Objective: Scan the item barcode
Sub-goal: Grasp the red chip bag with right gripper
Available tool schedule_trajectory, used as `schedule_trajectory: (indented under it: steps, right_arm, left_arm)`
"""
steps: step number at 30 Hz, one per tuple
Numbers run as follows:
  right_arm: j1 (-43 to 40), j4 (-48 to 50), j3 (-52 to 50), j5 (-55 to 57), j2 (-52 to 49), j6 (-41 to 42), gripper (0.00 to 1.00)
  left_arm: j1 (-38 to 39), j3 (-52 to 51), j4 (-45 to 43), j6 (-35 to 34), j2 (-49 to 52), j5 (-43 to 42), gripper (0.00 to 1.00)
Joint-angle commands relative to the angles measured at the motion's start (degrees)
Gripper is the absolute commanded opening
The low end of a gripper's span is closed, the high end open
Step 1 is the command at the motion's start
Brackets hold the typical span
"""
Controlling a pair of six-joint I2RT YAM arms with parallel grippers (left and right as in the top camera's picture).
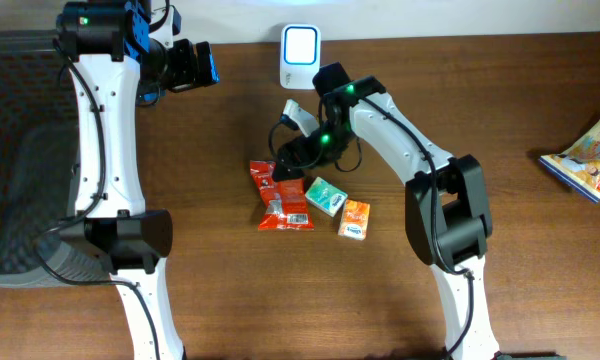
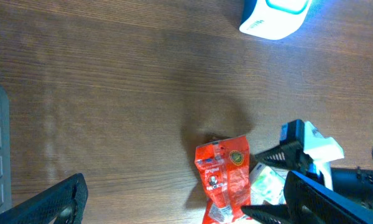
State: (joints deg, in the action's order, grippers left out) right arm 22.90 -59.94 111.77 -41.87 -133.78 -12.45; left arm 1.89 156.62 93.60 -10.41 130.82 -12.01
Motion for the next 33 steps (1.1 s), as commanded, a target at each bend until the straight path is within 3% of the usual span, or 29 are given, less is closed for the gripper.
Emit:
schedule_trajectory:
  steps: [1,6,8,12,14,15,16,17,18,22,25,28,31,33]
  right_arm:
    - [0.0,3.9,-2.9,-1.0,-1.1,2.0,0.99]
    - [0.7,4.8,-3.3,4.8,-5.4,4.5,0.99]
    - [1.9,4.8,-4.0,5.6,-5.8,4.6,0.91]
    - [4.8,4.4,-4.0,10.7,-5.8,4.4,1.0]
    - [6.4,5.3,-4.1,15.8,-6.4,8.5,0.89]
    - [6.9,6.9,-4.7,18.6,-6.9,11.5,0.81]
    - [7.0,8.0,-5.2,18.6,-7.3,12.9,0.57]
    - [7.0,8.6,-5.3,18.6,-7.3,14.8,0.1]
    - [6.8,8.8,-5.3,18.6,-7.3,16.5,0.04]
    - [1.1,6.4,0.2,22.6,-6.3,24.8,0.04]
    - [-6.1,-5.5,14.8,33.9,-4.9,24.7,0.04]
    - [-7.8,-12.4,29.7,51.2,-4.8,19.8,0.04]
    - [-5.9,-12.3,30.5,68.1,-4.8,19.8,0.04]
    - [-1.6,-11.9,30.5,90.0,-5.4,20.5,0.04]
  left_arm:
    - [-0.2,0.2,-0.1,-0.5,-0.4,0.0,0.99]
    - [-0.2,0.2,-0.1,-0.5,-0.4,0.0,0.99]
    - [-0.2,0.2,-0.1,-0.5,-0.4,0.0,0.99]
    - [-0.2,0.2,-0.1,-0.5,-0.4,0.0,0.99]
    - [-0.2,0.2,-0.1,-0.5,-0.4,0.0,0.99]
    - [-0.2,0.2,-0.1,-0.5,-0.4,0.0,0.99]
    - [-0.2,0.2,-0.1,-0.5,-0.4,0.0,0.99]
    - [-0.2,0.2,-0.1,-0.5,-0.4,0.0,0.99]
    - [-0.2,0.2,-0.1,-0.5,-0.4,0.0,0.99]
    - [-0.2,0.2,-0.1,-0.5,-0.4,0.0,0.99]
    - [-0.2,0.2,-0.1,-0.5,-0.4,0.0,0.99]
    - [-0.2,0.2,-0.1,-0.5,-0.4,0.0,0.99]
    - [-0.2,0.2,-0.1,-0.5,-0.4,0.0,0.99]
    - [-0.2,0.2,-0.1,-0.5,-0.4,0.0,0.99]
